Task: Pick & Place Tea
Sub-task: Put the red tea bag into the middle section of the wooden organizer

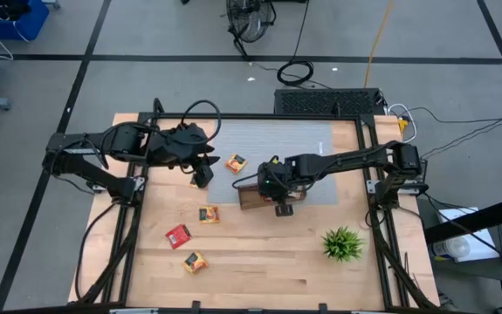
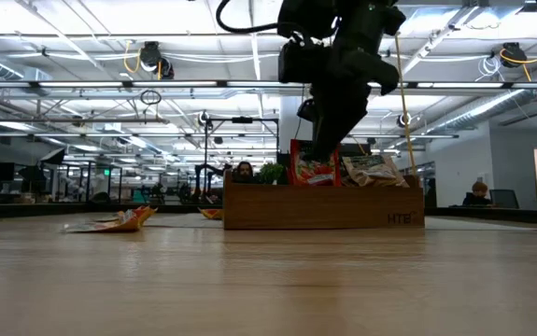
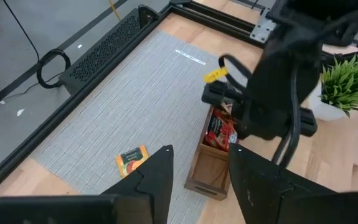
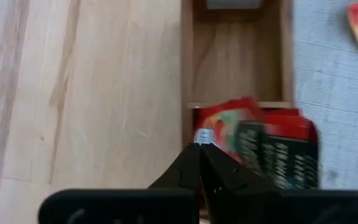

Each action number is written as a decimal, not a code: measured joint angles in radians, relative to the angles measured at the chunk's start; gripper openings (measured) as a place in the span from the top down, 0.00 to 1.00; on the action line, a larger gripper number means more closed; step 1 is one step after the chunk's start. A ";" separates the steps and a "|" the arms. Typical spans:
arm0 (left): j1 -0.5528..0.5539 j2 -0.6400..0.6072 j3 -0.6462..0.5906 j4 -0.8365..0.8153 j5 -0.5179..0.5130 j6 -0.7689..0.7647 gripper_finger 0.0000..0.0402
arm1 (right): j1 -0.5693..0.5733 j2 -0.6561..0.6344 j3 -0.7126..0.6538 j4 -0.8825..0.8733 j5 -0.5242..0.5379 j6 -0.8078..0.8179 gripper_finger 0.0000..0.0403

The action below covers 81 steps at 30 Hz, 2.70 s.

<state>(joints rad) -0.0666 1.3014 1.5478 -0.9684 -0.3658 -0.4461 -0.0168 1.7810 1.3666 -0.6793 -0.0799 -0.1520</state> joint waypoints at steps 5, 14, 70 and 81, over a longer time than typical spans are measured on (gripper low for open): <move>0.000 0.000 0.000 0.000 0.000 -0.001 0.62 | -0.002 0.043 0.000 0.002 -0.001 -0.002 1.00; 0.000 0.000 0.000 -0.001 0.001 -0.001 0.61 | -0.017 0.062 -0.016 0.004 0.000 -0.027 1.00; -0.230 -0.113 -0.307 0.192 -0.014 -0.185 0.59 | 0.144 -0.495 -0.026 0.129 0.341 0.358 1.00; -0.373 -0.113 -0.489 0.109 0.043 -0.385 0.66 | 0.143 -0.495 -0.026 0.127 0.341 0.406 1.00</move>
<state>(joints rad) -0.4400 1.1889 1.0587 -0.8592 -0.3232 -0.8311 0.1265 1.2861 1.3403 -0.5518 0.2607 0.2539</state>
